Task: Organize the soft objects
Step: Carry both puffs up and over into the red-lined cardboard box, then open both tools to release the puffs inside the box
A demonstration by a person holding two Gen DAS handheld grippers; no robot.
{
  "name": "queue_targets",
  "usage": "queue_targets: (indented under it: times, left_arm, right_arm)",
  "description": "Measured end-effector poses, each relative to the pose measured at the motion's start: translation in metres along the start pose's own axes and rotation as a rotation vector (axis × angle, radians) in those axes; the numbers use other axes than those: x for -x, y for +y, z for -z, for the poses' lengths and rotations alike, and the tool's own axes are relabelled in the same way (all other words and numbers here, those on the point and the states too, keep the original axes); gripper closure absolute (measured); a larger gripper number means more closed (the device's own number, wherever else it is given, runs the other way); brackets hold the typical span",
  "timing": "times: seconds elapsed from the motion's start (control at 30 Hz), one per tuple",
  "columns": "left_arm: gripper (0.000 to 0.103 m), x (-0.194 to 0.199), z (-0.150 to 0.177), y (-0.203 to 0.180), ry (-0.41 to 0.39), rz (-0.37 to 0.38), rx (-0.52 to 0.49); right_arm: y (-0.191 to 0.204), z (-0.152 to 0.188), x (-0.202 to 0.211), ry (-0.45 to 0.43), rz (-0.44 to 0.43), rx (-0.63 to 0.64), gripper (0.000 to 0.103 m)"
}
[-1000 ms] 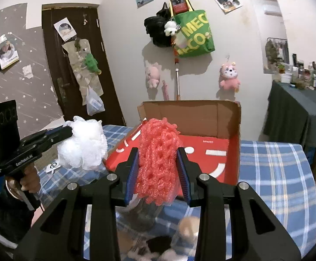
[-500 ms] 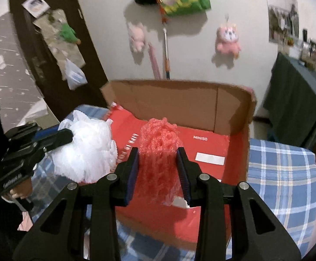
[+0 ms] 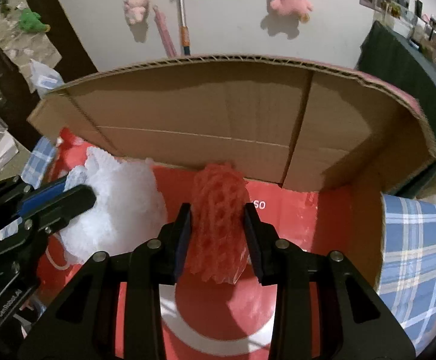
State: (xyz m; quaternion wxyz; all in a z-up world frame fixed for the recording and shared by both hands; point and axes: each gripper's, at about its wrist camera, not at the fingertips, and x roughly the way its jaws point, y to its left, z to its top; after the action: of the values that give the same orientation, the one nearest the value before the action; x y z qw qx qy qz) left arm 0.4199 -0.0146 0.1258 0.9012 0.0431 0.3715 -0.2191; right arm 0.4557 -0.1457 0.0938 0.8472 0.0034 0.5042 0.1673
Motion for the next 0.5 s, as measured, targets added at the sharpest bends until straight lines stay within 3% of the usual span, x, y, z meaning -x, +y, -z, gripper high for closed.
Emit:
queue_targets:
  times: [0.27,0.5]
  left_arm:
    - [0.095,-0.018,0.001,0.009,0.026,-0.03,0.013]
    - [0.087,-0.019,-0.001,0.013,0.031,-0.048,0.008]
  right_arm:
    - [-0.005,-0.01,-0.032,0.061,0.042,-0.028,0.067]
    - [-0.006,-0.011,-0.03,0.055,0.055,-0.023,0.065]
